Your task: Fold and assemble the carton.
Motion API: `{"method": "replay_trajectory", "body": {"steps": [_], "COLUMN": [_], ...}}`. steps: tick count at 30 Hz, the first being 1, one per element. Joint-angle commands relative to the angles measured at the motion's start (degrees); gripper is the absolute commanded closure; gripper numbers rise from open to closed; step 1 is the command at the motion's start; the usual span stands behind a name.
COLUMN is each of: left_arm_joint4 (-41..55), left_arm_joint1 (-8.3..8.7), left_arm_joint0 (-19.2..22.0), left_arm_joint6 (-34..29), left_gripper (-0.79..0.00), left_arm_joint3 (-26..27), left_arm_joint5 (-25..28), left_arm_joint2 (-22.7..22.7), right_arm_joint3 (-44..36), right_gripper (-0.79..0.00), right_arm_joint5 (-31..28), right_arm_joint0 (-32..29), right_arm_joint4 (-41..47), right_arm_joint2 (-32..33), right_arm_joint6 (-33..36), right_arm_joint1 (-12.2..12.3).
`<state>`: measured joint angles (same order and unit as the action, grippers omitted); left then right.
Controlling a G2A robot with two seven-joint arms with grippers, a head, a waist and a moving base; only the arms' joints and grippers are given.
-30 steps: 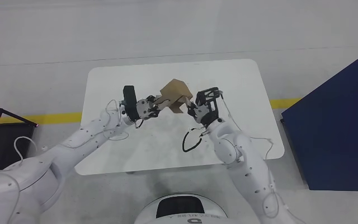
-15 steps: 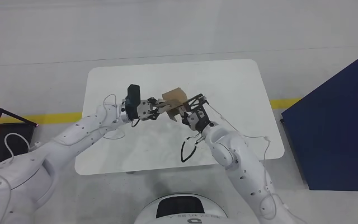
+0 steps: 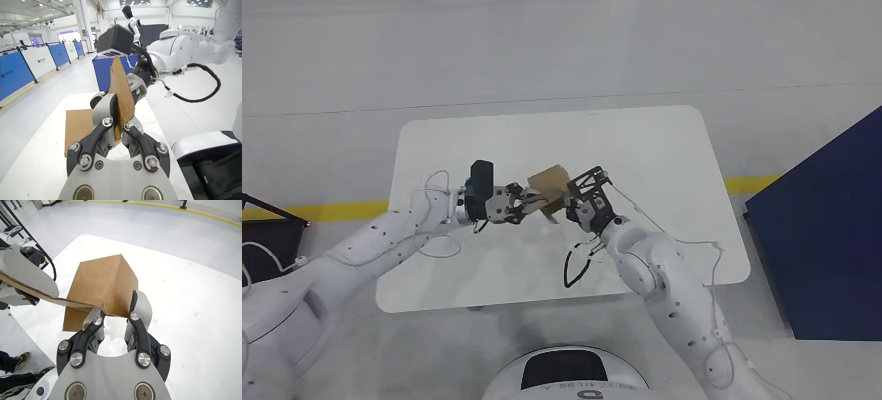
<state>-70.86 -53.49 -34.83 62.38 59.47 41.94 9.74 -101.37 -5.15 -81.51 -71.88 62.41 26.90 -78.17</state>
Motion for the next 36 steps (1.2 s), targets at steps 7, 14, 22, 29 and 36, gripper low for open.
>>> {"method": "replay_trajectory", "body": {"steps": [7, 14, 22, 29, 36], "left_arm_joint4": [-0.88, -1.45, -2.19, -2.92, -3.58], "left_arm_joint1": [-0.44, -1.09, -1.00, -0.40, -0.11], "left_arm_joint0": [0.43, 0.49, 0.10, -0.08, 0.00], "left_arm_joint6": [0.70, 0.85, 1.61, 2.10, 2.08], "left_gripper": [0.000, 0.000, 0.000, 0.000, 0.000], "left_arm_joint3": [-3.58, -4.27, -3.52, -2.33, -1.74], "left_arm_joint5": [-0.71, -0.86, -1.62, -2.11, -2.09], "left_arm_joint2": [0.00, 0.00, 0.00, 0.00, 0.00], "right_arm_joint3": [-2.35, -2.14, -0.16, 2.89, 3.00], "right_gripper": [-0.767, -0.382, -0.203, -0.077, 0.000], "right_arm_joint5": [-1.15, -2.72, -2.70, -3.95, -3.20], "right_arm_joint0": [-2.47, -2.58, -0.87, 0.90, 1.07], "right_arm_joint4": [-1.05, -2.62, -1.61, 1.69, 1.48], "right_arm_joint2": [0.35, -0.78, -1.81, -1.15, -1.54], "right_arm_joint6": [-0.48, 1.42, 2.38, 2.39, 1.95], "right_arm_joint1": [0.47, 0.69, 0.53, 0.51, 0.54]}}
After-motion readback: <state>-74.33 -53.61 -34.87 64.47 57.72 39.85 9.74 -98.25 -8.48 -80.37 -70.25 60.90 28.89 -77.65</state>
